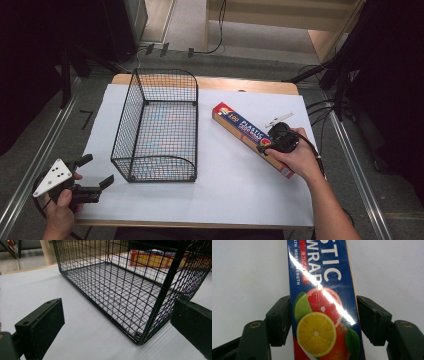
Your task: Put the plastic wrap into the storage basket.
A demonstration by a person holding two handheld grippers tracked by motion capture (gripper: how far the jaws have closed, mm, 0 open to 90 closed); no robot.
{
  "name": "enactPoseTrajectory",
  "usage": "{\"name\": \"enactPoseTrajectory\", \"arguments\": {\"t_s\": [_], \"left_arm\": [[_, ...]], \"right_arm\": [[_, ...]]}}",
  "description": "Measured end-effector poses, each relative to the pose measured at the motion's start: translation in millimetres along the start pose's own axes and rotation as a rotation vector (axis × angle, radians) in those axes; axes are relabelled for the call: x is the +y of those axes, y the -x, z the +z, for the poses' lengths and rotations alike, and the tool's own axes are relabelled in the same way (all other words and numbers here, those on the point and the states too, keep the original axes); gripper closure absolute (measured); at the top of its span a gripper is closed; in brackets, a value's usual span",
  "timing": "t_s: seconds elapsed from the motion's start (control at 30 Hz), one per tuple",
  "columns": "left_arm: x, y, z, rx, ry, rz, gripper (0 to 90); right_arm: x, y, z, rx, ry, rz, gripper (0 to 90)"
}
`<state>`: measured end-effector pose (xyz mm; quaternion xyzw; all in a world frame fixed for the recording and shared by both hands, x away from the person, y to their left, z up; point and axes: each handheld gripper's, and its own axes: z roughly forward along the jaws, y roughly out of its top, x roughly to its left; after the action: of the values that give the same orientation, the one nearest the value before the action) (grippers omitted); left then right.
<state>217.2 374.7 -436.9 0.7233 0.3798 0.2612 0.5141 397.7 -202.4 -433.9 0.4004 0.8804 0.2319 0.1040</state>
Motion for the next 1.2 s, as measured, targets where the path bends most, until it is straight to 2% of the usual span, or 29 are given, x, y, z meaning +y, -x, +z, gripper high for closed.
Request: {"name": "enactPoseTrajectory", "arguments": {"t_s": [0.07,0.2,0.37,0.5,0.83,1.2], "left_arm": [[0.0,0.1,0.2,-0.002,0.001,-0.001,0.0],[-0.6,-0.5,0.1,-0.003,0.004,-0.003,0.0],[-0.9,-1.0,0.5,-0.006,0.004,-0.009,0.0],[0.0,-0.3,0.2,-0.006,0.005,-0.002,0.0],[-0.2,-0.9,-0.8,-0.006,0.007,-0.004,0.0],[0.0,-1.0,-1.4,-0.010,0.010,-0.009,0.0]], "right_arm": [[0.6,0.9,2.5,-0.002,-0.012,0.005,29.1],[1.1,2.9,6.3,0.025,-0.017,0.019,31.4],[2.0,5.1,10.0,0.038,-0.026,0.027,30.1],[3.5,8.3,12.1,0.082,-0.050,0.038,34.6],[7.6,5.7,18.0,0.065,-0.081,0.012,35.6],[9.9,5.8,20.5,0.074,-0.106,0.004,38.0]]}}
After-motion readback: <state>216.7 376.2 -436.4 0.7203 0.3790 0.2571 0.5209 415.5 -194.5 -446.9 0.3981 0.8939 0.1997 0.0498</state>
